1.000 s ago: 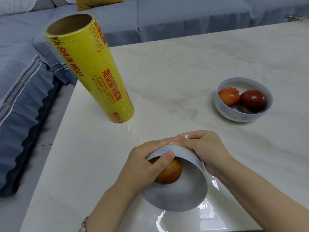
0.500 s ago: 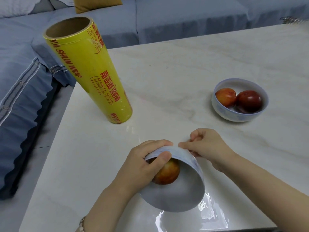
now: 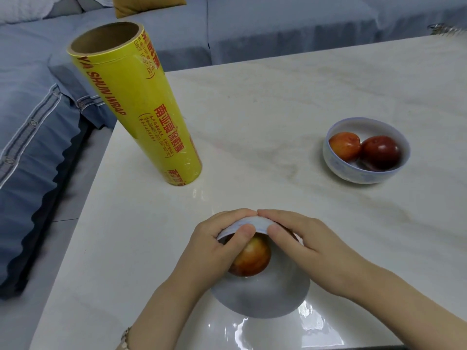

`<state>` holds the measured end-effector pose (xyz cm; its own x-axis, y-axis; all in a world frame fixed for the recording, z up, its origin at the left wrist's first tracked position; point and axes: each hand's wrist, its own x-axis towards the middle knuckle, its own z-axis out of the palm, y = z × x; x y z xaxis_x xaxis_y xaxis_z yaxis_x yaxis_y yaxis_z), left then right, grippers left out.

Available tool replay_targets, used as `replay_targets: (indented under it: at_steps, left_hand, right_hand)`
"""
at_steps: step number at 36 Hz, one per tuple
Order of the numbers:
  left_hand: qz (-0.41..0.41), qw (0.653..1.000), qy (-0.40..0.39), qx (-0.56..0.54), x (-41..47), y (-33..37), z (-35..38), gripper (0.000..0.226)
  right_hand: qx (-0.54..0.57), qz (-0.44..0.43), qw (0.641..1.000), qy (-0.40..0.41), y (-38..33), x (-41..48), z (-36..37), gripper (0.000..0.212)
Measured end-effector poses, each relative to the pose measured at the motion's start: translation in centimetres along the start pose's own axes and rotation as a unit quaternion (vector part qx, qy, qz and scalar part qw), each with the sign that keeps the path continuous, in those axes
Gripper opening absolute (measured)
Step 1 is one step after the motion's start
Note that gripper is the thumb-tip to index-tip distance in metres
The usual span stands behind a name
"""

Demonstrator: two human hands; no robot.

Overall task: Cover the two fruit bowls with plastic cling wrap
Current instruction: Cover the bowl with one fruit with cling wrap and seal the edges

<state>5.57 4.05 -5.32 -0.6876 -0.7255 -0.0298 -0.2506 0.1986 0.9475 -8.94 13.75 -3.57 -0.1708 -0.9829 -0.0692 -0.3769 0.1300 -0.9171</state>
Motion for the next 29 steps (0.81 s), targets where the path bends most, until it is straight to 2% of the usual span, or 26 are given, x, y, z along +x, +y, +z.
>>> replay_targets:
  at_steps: [2,5,8,10,15,19,25,27,29]
  left_hand:
    - [-0.007,1.0,0.006,-0.005,0.0,-0.2,0.0,0.025]
    - [-0.021,0.999,0.026,-0.012,0.0,-0.4,0.0,0.029]
    - [-0.031,0.999,0.039,-0.015,0.0,-0.5,-0.1,0.015]
    - [-0.037,0.998,0.047,-0.027,0.1,-0.5,-0.1,0.015]
    - [-0.082,0.981,0.161,-0.076,0.3,-1.1,-0.1,0.029]
    - [-0.124,0.969,0.187,-0.107,0.0,-1.5,0.8,0.037]
    - [-0.173,0.959,0.148,-0.169,-0.5,-1.6,1.1,0.029]
    - [-0.164,0.968,0.125,-0.142,-0.1,-1.7,0.4,0.019]
    - [-0.142,0.978,0.105,-0.114,0.5,-1.5,-0.4,0.023]
  right_hand:
    - [0.032,0.022,0.999,-0.02,0.1,0.3,0.1,0.016]
    - [0.057,0.067,0.996,-0.027,1.0,0.9,0.3,0.034]
    - [0.094,0.113,0.987,-0.06,1.5,1.0,0.3,0.048]
    - [0.134,0.127,0.98,-0.075,1.7,0.6,0.1,0.053]
    - [0.199,0.116,0.973,0.003,2.6,-1.2,-1.0,0.06]
    - [0.231,0.108,0.966,0.05,2.1,-1.7,-0.9,0.03]
    - [0.254,0.125,0.957,0.065,1.9,-1.7,-0.9,0.028]
    - [0.251,0.13,0.957,0.063,1.9,-1.7,-0.7,0.024]
    - [0.241,0.13,0.959,0.069,1.9,-1.5,-0.6,0.022]
